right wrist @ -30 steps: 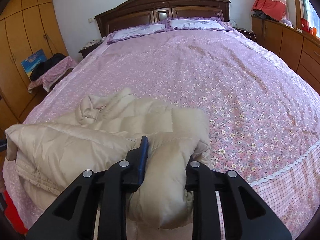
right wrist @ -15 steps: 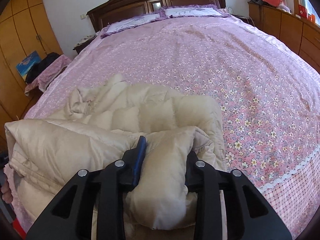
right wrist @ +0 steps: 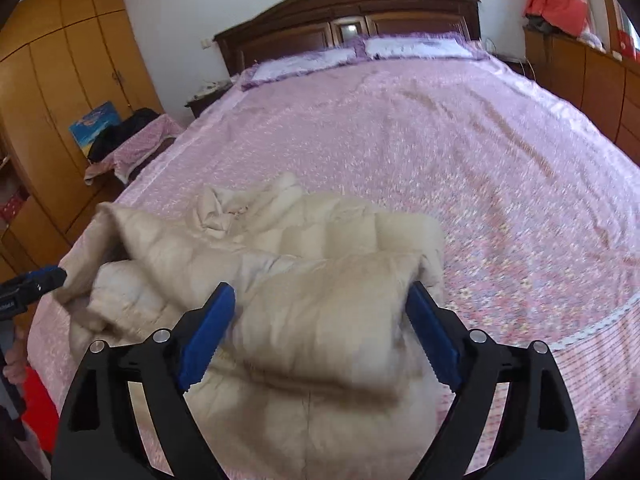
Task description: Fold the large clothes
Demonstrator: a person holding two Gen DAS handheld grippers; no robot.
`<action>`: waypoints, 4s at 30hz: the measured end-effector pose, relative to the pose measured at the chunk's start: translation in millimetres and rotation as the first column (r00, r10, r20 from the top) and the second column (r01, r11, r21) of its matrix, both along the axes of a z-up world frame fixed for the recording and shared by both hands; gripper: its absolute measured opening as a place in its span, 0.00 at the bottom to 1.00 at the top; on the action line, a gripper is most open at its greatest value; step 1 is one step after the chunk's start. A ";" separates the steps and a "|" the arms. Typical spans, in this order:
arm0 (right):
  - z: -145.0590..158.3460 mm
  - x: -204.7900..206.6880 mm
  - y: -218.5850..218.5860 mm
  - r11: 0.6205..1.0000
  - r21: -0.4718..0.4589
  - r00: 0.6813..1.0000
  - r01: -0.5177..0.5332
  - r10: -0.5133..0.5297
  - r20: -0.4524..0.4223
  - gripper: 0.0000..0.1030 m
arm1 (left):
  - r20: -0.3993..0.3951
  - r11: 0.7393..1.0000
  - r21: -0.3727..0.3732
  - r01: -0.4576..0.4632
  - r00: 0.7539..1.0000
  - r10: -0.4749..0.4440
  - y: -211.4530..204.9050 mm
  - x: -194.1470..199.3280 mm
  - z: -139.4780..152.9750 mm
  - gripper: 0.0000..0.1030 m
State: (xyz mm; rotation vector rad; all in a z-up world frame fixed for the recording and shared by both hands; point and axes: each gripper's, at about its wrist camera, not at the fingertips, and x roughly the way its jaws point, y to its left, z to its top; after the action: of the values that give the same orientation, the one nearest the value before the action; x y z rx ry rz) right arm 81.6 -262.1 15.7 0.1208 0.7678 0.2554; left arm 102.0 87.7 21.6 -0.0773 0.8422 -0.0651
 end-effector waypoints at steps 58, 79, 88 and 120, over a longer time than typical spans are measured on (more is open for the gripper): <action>11.5 70.5 3.5 0.994 -0.053 0.991 0.095 -0.090 0.097 0.15 | 0.116 0.992 0.052 -0.117 0.987 0.111 25.0 108.2 -25.8 0.11; -75.5 145.9 -6.0 0.983 -0.097 0.973 0.156 -0.170 -0.157 0.31 | -0.104 0.984 -0.020 -0.178 0.979 0.175 40.5 186.8 -102.9 0.29; -54.0 136.7 -19.7 0.989 -0.018 0.975 0.146 -0.147 -0.166 0.62 | -0.090 0.980 -0.107 -0.170 0.983 0.161 64.1 155.6 -72.2 0.69; -74.3 27.4 -44.7 0.951 0.267 0.952 0.158 -0.075 -0.296 0.90 | -0.188 0.950 -0.292 -0.115 0.980 0.060 59.2 35.6 -112.2 0.83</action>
State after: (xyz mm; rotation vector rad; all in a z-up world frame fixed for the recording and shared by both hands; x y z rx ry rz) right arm 109.1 -306.8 -58.6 0.4873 1.0017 0.2378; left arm 137.6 146.9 -90.6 -0.4136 1.0010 -0.1039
